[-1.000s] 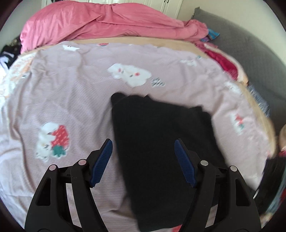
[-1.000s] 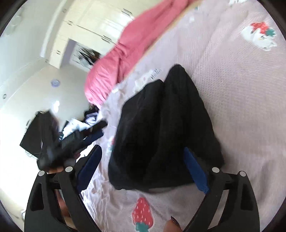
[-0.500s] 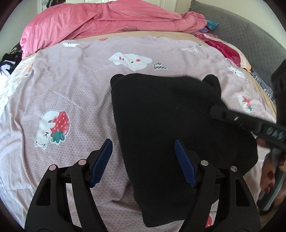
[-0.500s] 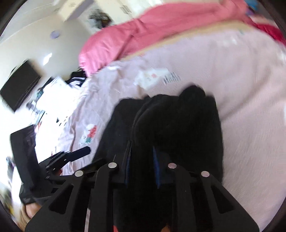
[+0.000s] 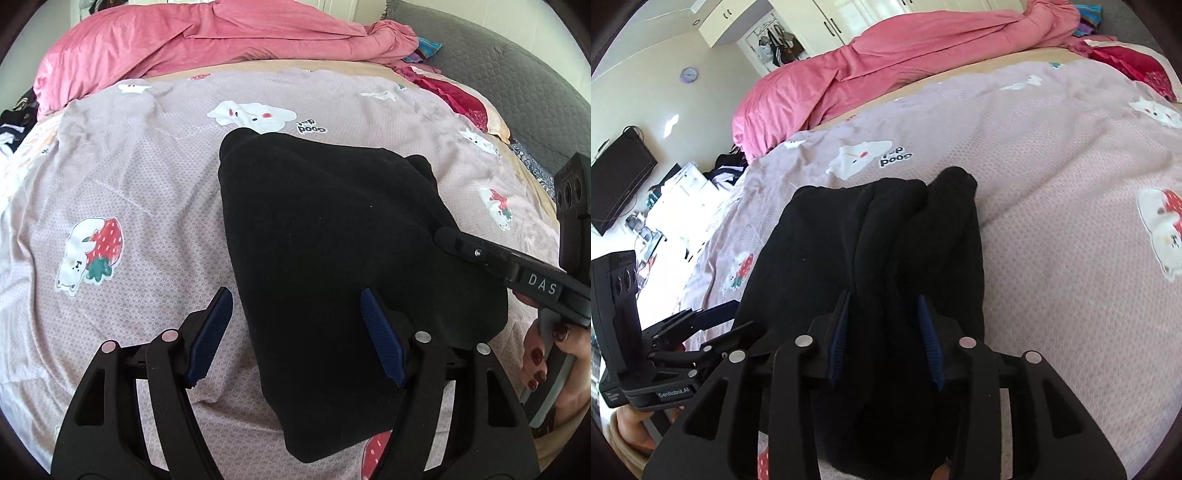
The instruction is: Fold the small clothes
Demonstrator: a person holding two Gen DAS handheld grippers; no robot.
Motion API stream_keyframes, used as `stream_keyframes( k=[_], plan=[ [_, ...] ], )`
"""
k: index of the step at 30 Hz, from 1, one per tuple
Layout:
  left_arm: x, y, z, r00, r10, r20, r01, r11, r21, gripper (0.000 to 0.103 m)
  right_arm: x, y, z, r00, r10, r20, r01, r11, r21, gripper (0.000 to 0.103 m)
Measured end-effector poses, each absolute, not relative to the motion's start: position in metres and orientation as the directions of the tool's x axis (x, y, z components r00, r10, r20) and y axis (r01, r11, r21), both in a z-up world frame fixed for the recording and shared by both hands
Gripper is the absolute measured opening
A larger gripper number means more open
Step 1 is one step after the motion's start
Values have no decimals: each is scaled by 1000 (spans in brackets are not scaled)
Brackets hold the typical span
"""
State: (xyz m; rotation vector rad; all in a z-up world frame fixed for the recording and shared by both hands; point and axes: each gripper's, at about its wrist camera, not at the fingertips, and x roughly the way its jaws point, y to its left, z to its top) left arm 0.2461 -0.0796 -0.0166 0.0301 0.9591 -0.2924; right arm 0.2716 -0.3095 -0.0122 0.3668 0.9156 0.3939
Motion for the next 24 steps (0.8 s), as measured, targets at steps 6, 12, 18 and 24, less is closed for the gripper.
stream_keyframes(
  k=[6,12,18,24],
  plan=[
    [241,-77,-15,543,-235,-806,255,961,-108,64,256,-308,-4,571,401,-717,-144,908,393,55],
    [227,-74,-5,560,-240,-793,251,961,-113,68,226,-318,20,617,348,-705,-136,930,340,70],
    [208,-70,12,590,-258,-765,252,959,-129,86,192,-324,46,682,288,-672,-115,950,290,94],
    [179,-62,36,644,-265,-717,249,960,-130,94,150,-318,76,762,236,-603,-111,965,238,99]
  ],
)
